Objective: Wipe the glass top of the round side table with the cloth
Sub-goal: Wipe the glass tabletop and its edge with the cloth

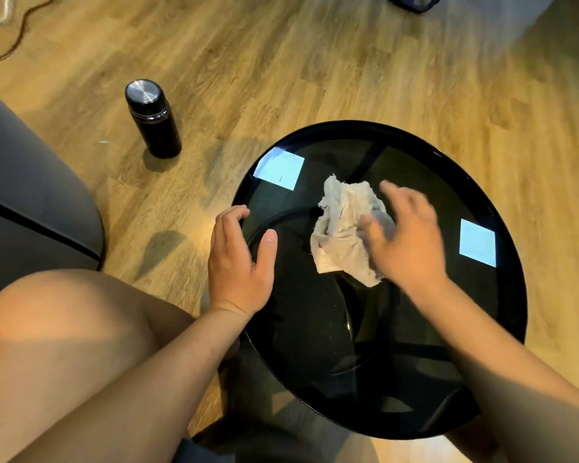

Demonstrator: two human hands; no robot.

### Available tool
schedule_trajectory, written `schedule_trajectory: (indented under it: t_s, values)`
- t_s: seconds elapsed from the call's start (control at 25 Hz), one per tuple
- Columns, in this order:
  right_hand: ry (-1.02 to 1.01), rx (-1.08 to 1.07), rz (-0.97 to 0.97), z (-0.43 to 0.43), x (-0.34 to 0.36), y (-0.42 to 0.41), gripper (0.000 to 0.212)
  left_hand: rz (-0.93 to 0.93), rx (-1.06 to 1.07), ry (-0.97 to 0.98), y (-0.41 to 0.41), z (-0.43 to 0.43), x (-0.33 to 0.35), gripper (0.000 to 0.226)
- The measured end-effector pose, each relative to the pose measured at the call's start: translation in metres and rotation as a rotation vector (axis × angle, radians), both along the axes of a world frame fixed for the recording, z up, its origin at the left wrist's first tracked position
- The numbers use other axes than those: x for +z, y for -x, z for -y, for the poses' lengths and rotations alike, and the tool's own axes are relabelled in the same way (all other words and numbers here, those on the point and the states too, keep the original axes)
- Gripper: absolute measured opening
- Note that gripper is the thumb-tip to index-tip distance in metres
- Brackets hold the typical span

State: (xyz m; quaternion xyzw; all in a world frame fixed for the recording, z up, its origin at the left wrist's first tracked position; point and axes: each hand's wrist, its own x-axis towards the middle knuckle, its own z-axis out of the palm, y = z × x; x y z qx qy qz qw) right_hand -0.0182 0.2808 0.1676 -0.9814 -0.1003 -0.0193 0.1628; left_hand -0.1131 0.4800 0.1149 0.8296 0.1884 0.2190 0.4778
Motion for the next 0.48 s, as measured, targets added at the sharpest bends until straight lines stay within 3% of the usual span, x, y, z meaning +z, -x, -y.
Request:
schedule_trajectory:
  t_s: [0.08, 0.24, 0.4, 0.48]
  values:
    - [0.115, 0.199, -0.078, -0.022, -0.02, 0.02, 0.063, 0.009, -0.005, 0.016, -0.001, -0.002, -0.001, 0.052]
    - [0.237, 0.337, -0.061, -0.089, -0.039, 0.008, 0.066, 0.047, -0.008, -0.002, -0.002, -0.003, -0.005, 0.047]
    - [0.178, 0.692, 0.0, -0.112, -0.047, -0.034, 0.061, 0.074, -0.01, 0.0, -0.002, -0.002, -0.004, 0.042]
    - [0.14, 0.642, 0.034, -0.102, -0.051, -0.07, 0.058, 0.038, -0.018, 0.002, -0.002, -0.003, -0.006, 0.043]
